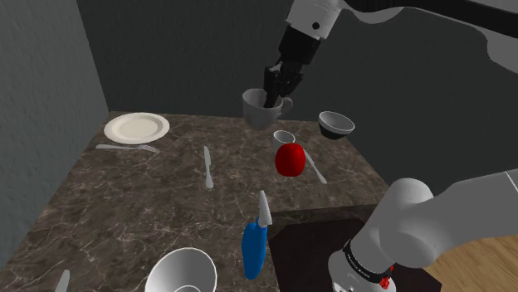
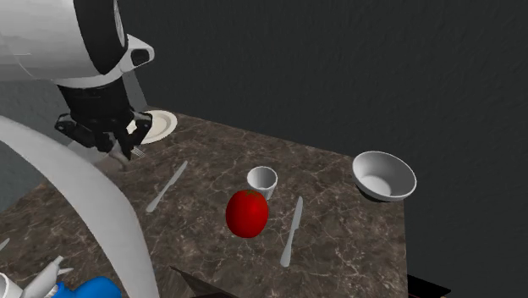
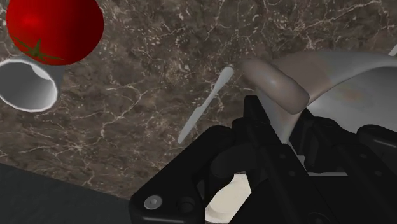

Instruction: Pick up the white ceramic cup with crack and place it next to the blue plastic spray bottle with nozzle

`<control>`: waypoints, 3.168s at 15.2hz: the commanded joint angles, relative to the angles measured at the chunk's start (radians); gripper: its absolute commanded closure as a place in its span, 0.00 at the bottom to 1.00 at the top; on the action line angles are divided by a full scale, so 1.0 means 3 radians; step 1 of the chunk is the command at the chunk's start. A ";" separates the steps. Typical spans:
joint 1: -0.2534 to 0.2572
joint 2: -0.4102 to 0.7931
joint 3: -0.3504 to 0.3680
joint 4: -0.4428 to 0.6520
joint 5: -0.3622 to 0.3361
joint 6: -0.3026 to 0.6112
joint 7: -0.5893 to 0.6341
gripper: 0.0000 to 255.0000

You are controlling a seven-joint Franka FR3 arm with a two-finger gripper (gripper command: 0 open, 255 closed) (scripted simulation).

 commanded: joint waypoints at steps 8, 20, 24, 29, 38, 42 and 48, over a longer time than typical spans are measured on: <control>0.0187 0.0097 0.0627 0.0124 0.0202 0.0125 0.0743 1.00; 0.0271 0.0153 0.0943 -0.0152 0.0297 0.0527 0.1014 1.00; 0.0284 0.0130 0.0965 -0.0347 0.0324 0.0698 0.0989 1.00; 0.0300 0.0117 0.0996 -0.0577 0.0359 0.0915 0.0959 1.00; 0.0327 0.0145 0.1062 -0.0953 0.0424 0.1318 0.0910 1.00; 0.0337 0.0180 0.1096 -0.1105 0.0453 0.1504 0.0889 1.00; 0.0351 0.0261 0.1151 -0.1314 0.0497 0.1792 0.0859 1.00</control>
